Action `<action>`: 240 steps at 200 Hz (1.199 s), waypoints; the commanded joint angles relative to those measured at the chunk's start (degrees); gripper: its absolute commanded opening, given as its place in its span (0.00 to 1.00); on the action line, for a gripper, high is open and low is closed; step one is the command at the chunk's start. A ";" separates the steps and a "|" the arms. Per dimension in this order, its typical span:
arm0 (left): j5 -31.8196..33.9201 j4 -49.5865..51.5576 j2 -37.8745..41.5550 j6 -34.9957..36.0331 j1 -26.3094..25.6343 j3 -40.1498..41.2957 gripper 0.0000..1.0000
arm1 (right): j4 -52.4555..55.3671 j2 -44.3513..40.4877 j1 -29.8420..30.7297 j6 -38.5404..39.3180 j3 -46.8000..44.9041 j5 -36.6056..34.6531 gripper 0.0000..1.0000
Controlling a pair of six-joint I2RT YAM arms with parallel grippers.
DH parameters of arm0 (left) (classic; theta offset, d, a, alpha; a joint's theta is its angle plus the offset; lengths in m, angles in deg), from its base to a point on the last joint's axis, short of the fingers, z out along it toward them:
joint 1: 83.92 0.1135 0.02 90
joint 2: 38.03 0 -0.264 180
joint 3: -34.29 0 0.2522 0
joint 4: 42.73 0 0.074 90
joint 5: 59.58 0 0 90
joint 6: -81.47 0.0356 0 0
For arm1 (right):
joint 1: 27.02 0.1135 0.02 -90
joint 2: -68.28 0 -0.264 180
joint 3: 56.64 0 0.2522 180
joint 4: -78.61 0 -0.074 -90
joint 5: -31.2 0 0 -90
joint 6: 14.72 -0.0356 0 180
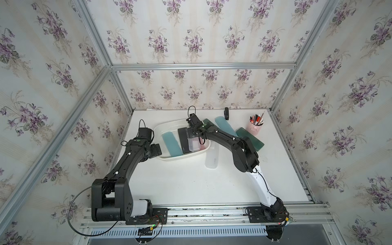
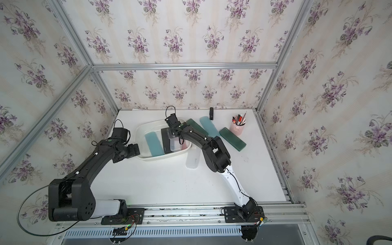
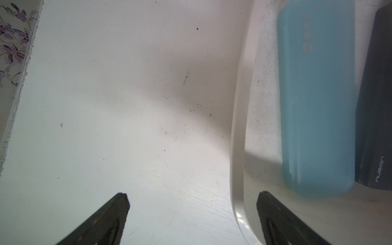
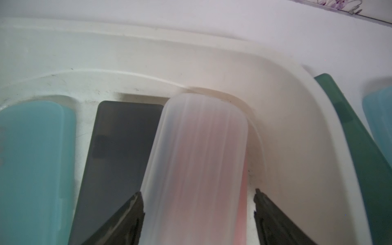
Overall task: Put the pencil case into the storage box
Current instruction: Place the pencil case at the storage box.
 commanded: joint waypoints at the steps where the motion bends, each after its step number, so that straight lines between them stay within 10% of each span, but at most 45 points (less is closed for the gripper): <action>1: -0.04 0.42 0.08 0.67 0.07 -0.52 0.99 | 2.00 0.18 -0.06 1.96 -0.27 -1.91 0.83; 49: -0.21 0.46 0.08 0.68 0.08 -0.34 0.99 | 3.71 -2.00 -0.06 3.96 -2.26 -6.09 0.87; 187: -1.12 2.71 -0.98 1.01 0.00 -3.89 0.99 | -5.23 -6.72 3.71 -0.08 -5.54 10.74 0.87; 240: 1.18 5.19 -6.52 2.32 -1.56 -10.06 0.99 | -5.04 -12.13 3.46 0.05 -11.11 3.61 0.87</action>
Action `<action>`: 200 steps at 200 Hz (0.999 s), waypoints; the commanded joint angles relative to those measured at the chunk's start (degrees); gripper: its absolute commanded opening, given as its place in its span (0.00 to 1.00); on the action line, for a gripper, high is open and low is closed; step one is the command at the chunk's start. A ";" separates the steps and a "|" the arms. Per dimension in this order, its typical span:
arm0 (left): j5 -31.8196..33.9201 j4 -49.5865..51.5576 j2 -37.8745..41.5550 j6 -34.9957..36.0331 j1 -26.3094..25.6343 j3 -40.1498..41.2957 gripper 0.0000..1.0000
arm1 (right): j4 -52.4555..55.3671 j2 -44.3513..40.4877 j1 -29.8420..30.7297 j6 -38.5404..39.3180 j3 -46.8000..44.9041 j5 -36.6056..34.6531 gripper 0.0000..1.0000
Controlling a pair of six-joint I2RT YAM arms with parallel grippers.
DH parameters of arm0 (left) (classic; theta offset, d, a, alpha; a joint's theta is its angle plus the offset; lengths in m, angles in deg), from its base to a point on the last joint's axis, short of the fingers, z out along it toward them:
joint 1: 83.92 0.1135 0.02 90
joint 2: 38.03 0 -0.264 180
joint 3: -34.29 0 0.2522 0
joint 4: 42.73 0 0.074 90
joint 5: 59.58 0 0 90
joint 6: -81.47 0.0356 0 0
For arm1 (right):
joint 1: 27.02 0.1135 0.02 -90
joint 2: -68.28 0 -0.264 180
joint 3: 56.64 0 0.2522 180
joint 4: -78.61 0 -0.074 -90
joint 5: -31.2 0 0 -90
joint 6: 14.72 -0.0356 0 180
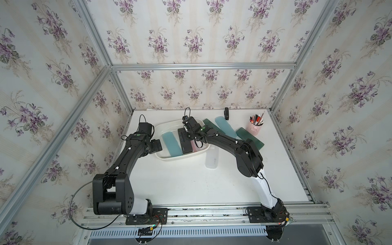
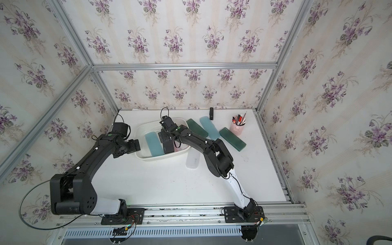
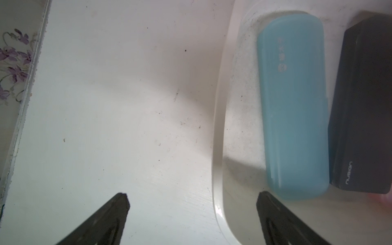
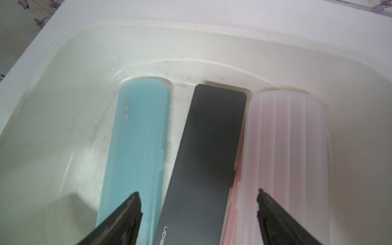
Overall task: Put the pencil case into the storage box
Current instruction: Place the pencil case at the storage box, then adjust the pencil case in the storage box.
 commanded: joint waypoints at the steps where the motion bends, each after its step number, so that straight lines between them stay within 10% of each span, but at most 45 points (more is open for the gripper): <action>1: 1.80 2.35 -1.67 1.23 -0.72 -2.45 0.99 | -1.41 -4.00 -0.37 -0.33 -3.50 -4.53 0.87; 97: 18.65 7.22 -16.95 0.78 -11.43 -11.51 0.99 | -10.45 -22.26 -8.52 -2.46 -29.69 -3.10 0.88; 200: 30.54 8.09 -27.39 -2.81 -18.07 -15.04 0.99 | -12.55 -26.28 -10.66 -1.32 -37.12 -2.18 0.88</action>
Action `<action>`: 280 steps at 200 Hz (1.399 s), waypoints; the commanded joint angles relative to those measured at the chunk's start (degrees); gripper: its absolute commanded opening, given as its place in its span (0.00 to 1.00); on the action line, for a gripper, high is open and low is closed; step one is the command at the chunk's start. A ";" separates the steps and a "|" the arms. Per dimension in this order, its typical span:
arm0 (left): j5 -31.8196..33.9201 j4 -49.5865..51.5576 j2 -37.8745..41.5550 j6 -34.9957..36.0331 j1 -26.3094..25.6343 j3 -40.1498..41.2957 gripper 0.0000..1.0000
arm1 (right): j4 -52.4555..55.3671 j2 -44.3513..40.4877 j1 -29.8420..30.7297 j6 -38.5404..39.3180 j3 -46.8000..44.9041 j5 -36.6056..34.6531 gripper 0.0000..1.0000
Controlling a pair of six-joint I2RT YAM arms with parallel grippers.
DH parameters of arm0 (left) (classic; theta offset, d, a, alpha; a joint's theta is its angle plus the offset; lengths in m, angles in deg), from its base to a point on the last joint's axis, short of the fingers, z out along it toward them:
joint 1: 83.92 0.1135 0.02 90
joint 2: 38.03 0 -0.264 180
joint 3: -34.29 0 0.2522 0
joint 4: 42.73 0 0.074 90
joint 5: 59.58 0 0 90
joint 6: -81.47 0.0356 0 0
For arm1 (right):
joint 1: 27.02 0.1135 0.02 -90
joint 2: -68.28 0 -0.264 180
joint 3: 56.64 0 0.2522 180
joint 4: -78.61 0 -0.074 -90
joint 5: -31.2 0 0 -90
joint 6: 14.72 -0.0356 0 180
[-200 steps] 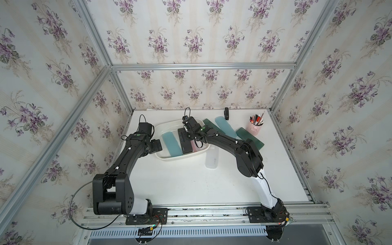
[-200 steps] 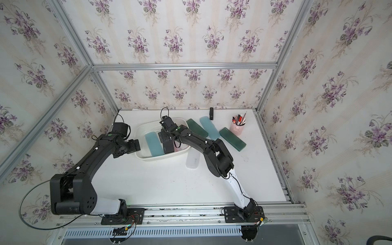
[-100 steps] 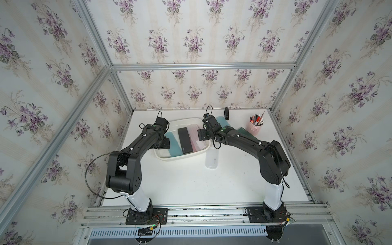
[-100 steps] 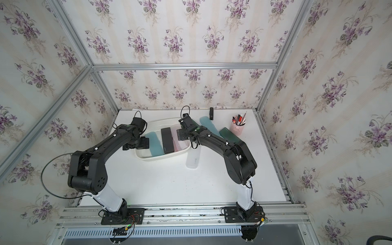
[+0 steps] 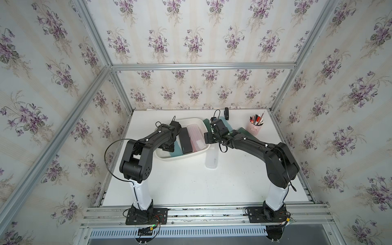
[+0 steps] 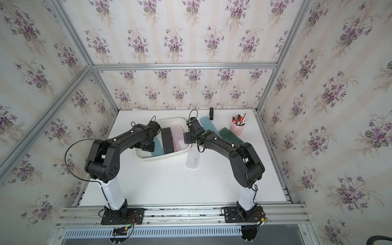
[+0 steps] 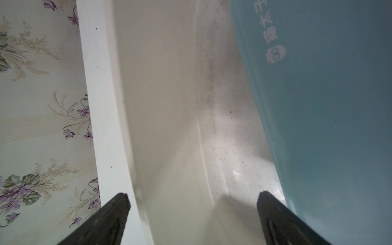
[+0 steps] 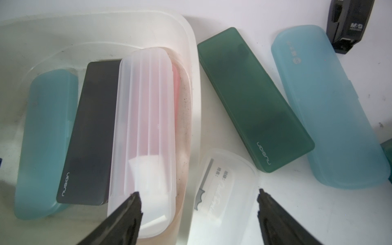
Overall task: Put the pencil case into the storage box
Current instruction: Adjust the pencil case in the storage box.
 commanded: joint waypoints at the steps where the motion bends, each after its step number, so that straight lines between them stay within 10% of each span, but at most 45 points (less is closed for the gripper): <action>1: 3.62 -0.30 -1.48 -1.61 -0.25 0.08 0.99 | -1.21 -1.37 -0.43 0.30 -0.96 -0.38 0.88; 200: 6.47 3.56 -10.22 -2.31 -3.36 -13.34 0.99 | -1.73 -6.55 -3.51 1.09 -7.24 -0.99 0.89; 280: -8.80 2.21 -3.04 -9.18 -3.93 -12.44 0.99 | -2.18 -8.11 -4.05 1.26 -8.53 -0.46 0.89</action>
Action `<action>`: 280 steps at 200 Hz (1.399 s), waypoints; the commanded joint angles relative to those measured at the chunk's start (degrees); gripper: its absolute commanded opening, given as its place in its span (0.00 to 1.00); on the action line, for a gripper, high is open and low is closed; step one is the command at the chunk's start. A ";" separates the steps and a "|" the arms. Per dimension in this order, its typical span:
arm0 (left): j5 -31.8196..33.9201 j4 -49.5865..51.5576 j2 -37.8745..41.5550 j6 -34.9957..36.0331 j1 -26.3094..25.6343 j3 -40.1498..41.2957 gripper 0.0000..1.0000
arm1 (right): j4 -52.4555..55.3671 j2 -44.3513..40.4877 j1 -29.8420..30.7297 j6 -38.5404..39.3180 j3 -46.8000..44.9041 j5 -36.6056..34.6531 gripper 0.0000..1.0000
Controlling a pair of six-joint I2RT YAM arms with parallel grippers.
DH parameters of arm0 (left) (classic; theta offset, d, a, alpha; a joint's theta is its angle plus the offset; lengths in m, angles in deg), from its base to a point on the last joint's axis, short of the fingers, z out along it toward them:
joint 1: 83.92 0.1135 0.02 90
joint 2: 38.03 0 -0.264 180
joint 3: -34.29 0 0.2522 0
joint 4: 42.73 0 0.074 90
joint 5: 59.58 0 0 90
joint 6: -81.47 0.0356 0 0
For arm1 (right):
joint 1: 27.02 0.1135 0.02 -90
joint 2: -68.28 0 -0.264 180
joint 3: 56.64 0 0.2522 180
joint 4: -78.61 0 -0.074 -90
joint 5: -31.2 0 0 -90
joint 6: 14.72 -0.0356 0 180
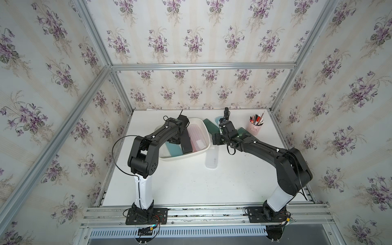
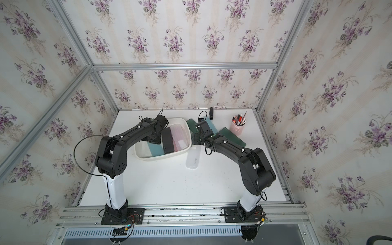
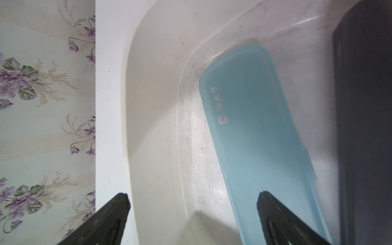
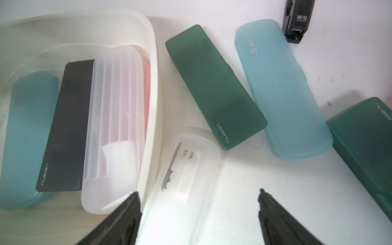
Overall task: Put the pencil case into the storage box
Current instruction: Adjust the pencil case in the storage box.
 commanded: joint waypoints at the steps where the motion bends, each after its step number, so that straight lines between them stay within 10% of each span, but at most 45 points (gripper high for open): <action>1: -8.91 -1.32 1.31 -4.21 0.06 0.42 0.99 | -0.94 -0.55 -0.05 0.67 -0.13 -0.40 0.89; 118: -15.34 -9.04 -2.44 -16.56 3.09 5.47 0.93 | -0.24 -4.62 -1.77 2.86 -3.84 -1.18 0.89; 280: -20.25 -18.71 -4.97 -7.52 2.33 2.02 0.96 | 2.73 -8.94 -1.72 3.49 -4.33 -2.80 0.89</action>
